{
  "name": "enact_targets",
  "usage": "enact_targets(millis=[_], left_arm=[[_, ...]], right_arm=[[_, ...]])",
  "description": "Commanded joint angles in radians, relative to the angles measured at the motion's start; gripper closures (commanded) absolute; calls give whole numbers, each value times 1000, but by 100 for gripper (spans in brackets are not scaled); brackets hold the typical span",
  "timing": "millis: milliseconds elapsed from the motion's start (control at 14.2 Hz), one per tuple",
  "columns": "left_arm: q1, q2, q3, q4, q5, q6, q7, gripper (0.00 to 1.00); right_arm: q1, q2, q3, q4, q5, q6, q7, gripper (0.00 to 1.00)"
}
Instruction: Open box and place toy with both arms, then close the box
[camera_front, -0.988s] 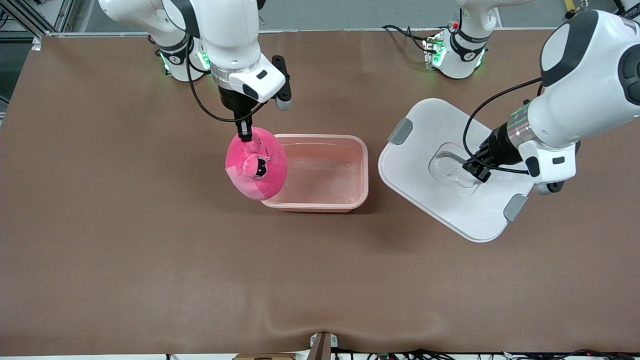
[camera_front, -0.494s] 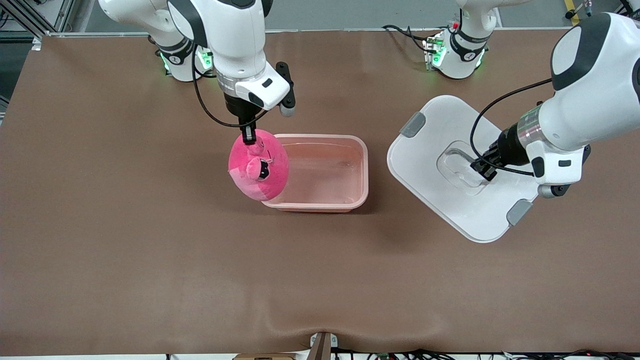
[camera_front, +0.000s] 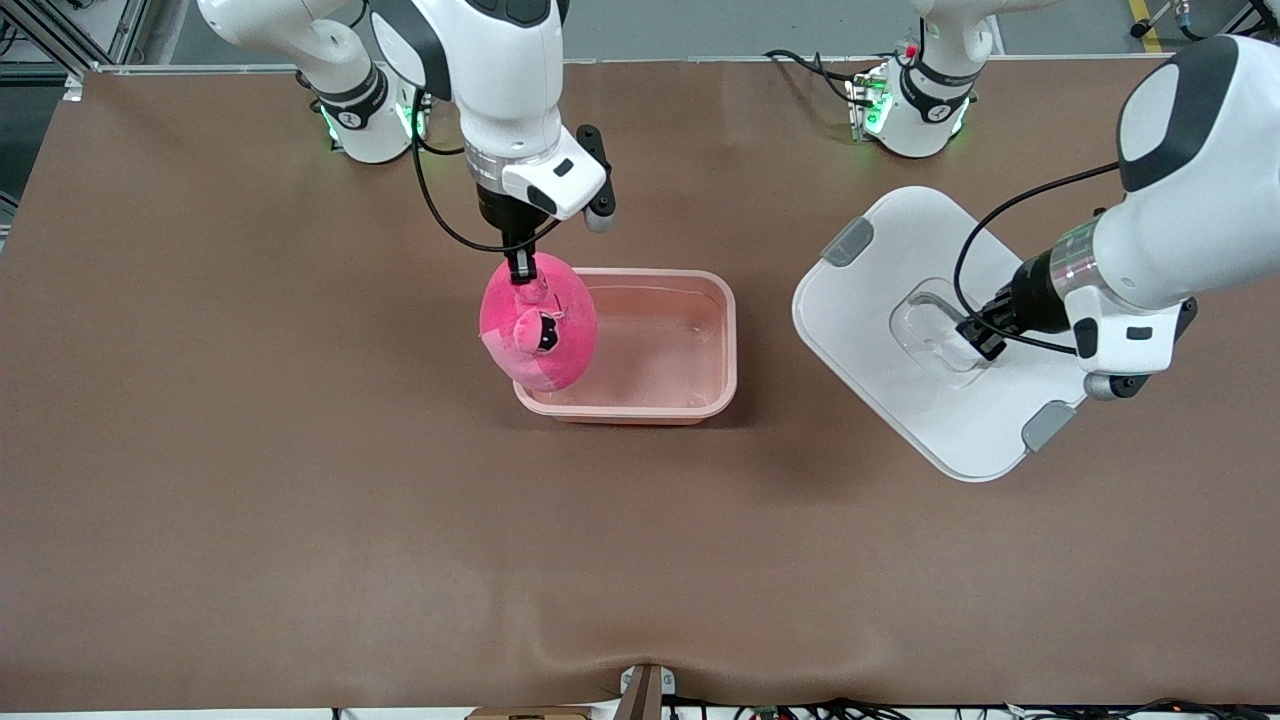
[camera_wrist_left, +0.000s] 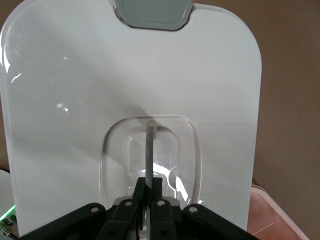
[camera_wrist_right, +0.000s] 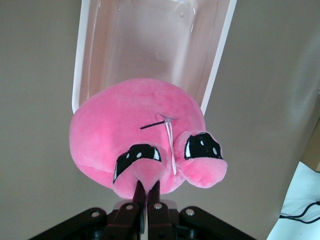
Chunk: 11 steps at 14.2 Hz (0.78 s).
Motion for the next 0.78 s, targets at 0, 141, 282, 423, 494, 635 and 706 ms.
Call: enact_targets(millis=[0,141,282,423,494,635,706], left_arm=[[12,-9,-4,0,13,-22,23,100],[20,-9,-4,0,13,-22,25,100],[19,-7,-6,0,13,-22,25,100],[15,-6,-6,0,13,-22,25,100],[15,-4,-6,0,13,-22,25,100],[15,-4,-6,0,13,-22,25,100],[15,-4,-6,0,13,-22,25,100]], right_arm=[[24,-5,-12,-4,-24,-3,18,100],[24,-5,-12,-6,-24,-1,16,100],[26,4,-13,-4,-25,1,21,97],[23,4,-13,-3,-25,-4,80,56],[23,4,-13,-3,-25,-7,84,30],[23,6,-13,-3,-25,-7,67,0],[23,6,-13,-3,-25,-7,67,0]])
